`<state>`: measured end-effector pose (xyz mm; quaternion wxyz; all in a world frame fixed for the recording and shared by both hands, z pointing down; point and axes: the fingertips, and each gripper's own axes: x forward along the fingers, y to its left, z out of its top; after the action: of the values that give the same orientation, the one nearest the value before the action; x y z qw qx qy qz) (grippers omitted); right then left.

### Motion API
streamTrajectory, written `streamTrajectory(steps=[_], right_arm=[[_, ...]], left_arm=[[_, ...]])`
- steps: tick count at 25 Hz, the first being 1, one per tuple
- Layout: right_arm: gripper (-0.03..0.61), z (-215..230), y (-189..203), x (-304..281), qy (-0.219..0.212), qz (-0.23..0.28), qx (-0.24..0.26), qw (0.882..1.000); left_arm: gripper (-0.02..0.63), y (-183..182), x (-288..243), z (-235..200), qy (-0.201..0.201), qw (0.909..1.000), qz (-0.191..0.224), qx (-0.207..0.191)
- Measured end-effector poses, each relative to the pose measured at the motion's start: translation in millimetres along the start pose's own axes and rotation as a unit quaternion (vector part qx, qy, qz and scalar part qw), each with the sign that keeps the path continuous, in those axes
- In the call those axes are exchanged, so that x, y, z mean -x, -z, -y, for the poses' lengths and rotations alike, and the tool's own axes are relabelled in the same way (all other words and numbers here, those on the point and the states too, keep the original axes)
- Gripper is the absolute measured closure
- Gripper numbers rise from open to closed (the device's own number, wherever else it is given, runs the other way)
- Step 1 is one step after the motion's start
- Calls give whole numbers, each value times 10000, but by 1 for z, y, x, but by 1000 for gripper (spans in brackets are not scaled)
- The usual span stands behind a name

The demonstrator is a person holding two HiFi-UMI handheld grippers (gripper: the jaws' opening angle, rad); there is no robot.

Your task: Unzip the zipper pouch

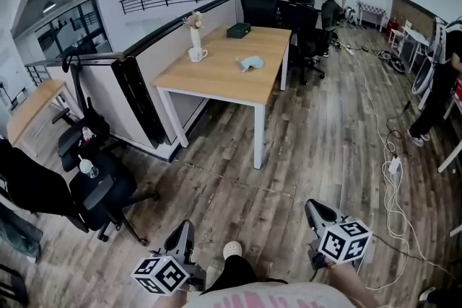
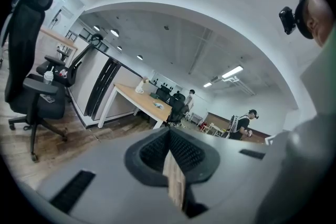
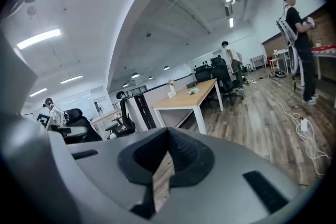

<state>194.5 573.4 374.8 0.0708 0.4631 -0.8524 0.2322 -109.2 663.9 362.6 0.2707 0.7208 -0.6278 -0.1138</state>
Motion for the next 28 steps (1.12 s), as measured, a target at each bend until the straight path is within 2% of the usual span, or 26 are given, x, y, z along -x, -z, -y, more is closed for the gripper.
streamTrajectory(steps=[4,8,18,22,28], right_arm=[[581,16,-13,-47,128,-88,-158,9998],[581,19,-40,-99,197,-125,-270,9994],[581,26,-116,-225,395,238,-279,9985],[581,35,-112,-252,488,87,-310,9983],[581,62,-85,-279,614,-407,-619,9954]], left_arm=[[612,-17,-57,-21,84,9999,-74,102],[611,-55,-115,-34,300,9995,-113,29],[611,-141,-231,-85,573,9982,21,-159],[612,-142,-262,-102,561,9983,-90,-150],[612,-124,-302,-119,569,9971,-469,183]])
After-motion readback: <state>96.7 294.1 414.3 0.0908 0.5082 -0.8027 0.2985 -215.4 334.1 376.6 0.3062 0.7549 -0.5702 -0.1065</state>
